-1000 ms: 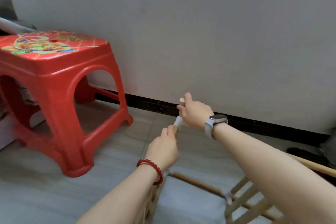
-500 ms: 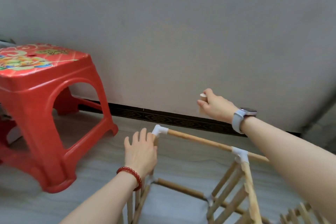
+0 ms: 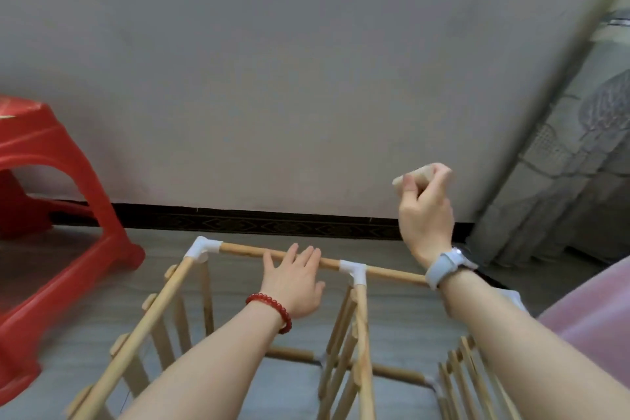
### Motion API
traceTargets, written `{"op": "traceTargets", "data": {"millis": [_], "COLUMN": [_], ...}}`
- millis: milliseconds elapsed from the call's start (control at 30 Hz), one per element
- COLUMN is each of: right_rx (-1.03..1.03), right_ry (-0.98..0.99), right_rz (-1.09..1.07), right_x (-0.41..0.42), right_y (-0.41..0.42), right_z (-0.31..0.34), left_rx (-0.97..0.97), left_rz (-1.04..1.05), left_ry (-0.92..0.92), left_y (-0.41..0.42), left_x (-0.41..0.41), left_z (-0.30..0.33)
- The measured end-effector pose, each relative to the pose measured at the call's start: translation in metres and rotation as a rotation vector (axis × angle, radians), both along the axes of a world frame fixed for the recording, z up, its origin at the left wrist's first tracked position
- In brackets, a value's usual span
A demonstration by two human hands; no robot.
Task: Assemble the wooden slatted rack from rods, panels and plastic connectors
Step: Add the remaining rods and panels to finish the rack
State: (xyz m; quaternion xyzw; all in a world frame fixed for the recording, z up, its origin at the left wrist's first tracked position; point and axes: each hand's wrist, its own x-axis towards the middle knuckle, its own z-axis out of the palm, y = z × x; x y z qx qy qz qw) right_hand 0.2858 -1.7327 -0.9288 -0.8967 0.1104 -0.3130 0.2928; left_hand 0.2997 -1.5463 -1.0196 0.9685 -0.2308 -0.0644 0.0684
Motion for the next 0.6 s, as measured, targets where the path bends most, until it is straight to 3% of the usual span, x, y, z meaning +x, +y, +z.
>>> {"op": "traceTargets", "data": {"millis": [100, 133, 267, 367, 433, 500, 533, 567, 600], "right_rx": [-0.236, -0.271, -0.267, -0.357, -0.336, -0.188, -0.141, -0.114, -0.166], "right_ry": [0.617, 0.643, 0.326, 0.364, 0.274, -0.015, -0.060, 0.025, 0.233], "right_rz": [0.177, 0.177, 0.025, -0.099, -0.209, -0.320, -0.372, -0.385, -0.347], "right_x": [-0.023, -0.017, -0.010, -0.025, -0.036, -0.052, -0.063, -0.076, -0.088], "right_y": [0.009, 0.003, -0.053, -0.109, -0.136, -0.161, -0.165, -0.167, -0.165], "right_z": [-0.045, -0.042, 0.012, 0.041, 0.057, 0.052, 0.036, 0.013, -0.014], "left_rx": [0.019, 0.004, -0.129, -0.195, -0.176, -0.097, -0.040, -0.009, -0.004], "left_rz": [0.020, 0.035, 0.030, -0.087, -0.141, -0.176, -0.187, -0.188, -0.180], "left_ry": [0.014, 0.010, -0.054, -0.095, -0.101, -0.115, -0.139, -0.165, -0.181], "left_y": [-0.002, -0.004, -0.039, -0.095, -0.124, -0.144, -0.146, -0.149, -0.149], "left_x": [-0.001, -0.001, -0.008, -0.022, -0.033, -0.042, -0.044, -0.046, -0.045], "left_z": [0.003, 0.005, 0.013, 0.011, 0.004, -0.008, -0.014, -0.020, -0.023]}}
